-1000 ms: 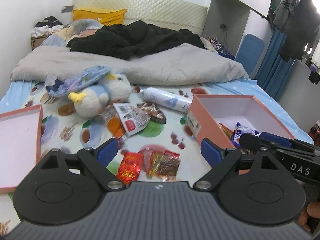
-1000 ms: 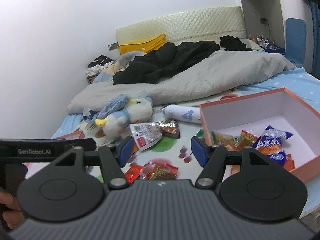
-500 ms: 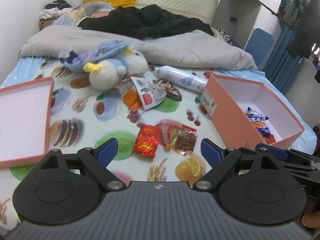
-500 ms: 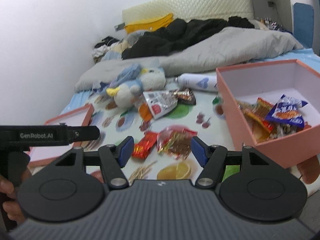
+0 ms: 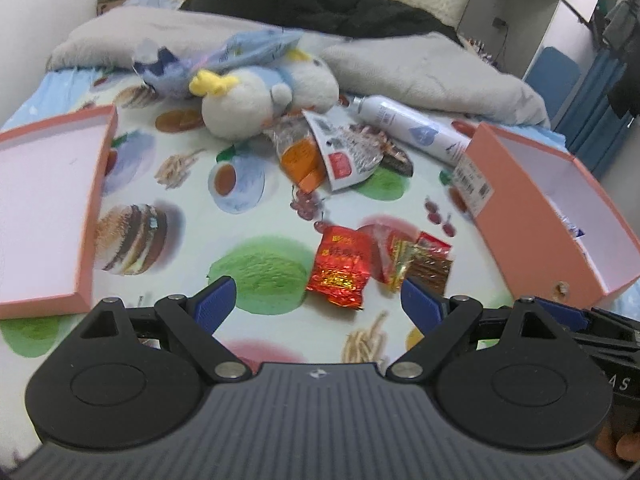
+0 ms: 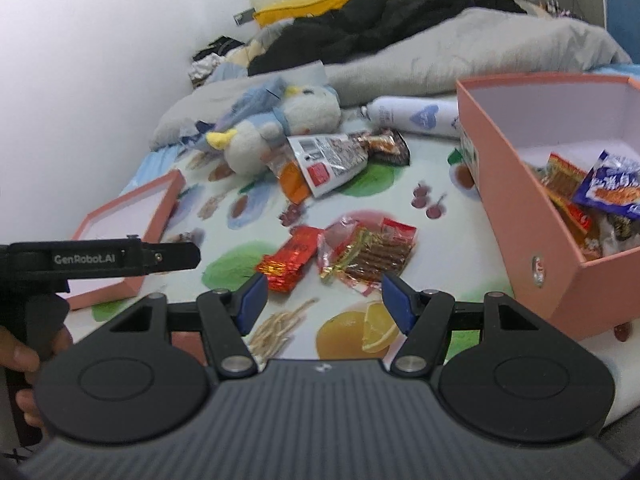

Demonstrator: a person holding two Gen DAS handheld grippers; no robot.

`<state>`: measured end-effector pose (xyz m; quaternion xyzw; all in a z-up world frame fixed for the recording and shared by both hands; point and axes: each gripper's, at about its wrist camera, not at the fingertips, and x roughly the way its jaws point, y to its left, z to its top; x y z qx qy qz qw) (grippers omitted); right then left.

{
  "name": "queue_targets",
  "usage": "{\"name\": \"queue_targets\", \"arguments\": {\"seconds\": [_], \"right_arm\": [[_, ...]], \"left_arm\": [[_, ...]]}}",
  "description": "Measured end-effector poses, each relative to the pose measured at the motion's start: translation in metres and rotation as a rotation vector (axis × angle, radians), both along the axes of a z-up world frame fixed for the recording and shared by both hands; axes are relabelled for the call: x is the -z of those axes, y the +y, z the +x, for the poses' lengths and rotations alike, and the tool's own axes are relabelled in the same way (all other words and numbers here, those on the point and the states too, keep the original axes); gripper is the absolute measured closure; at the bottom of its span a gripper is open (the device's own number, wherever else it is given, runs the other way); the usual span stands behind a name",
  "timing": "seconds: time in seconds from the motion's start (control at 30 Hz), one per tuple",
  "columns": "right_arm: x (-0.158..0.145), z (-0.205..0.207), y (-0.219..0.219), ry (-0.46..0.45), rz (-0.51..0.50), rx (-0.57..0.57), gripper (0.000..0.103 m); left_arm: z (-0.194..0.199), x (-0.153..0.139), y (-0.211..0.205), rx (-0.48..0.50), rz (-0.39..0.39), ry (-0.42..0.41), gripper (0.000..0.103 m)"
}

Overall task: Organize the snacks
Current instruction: 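Reach the left tool to the red foil packet while the right tool reaches the brown stick packet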

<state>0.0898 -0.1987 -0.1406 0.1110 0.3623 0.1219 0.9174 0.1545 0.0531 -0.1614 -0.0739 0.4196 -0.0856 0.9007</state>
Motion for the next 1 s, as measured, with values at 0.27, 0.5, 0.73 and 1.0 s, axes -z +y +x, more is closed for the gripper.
{"name": "queue_targets", "arguments": {"seconds": [0.27,0.5,0.73,1.0], "right_arm": [[0.038,0.045,-0.006,0.046,0.001,0.039,0.038],[0.062,0.08,-0.008,0.055,-0.013,0.081,0.038],[0.074,0.104,-0.013,0.05,-0.045,0.106,0.038],[0.082,0.114,-0.016,0.084,0.056,0.013,0.036]], "left_arm": [[0.045,0.042,-0.019,0.091,-0.001,0.004,0.012],[0.075,0.071,-0.032,0.145,0.004,0.033,0.012],[0.076,0.087,-0.047,0.197,0.059,0.036,0.022],[0.075,0.089,-0.049,0.196,0.13,0.003,0.044]]}}
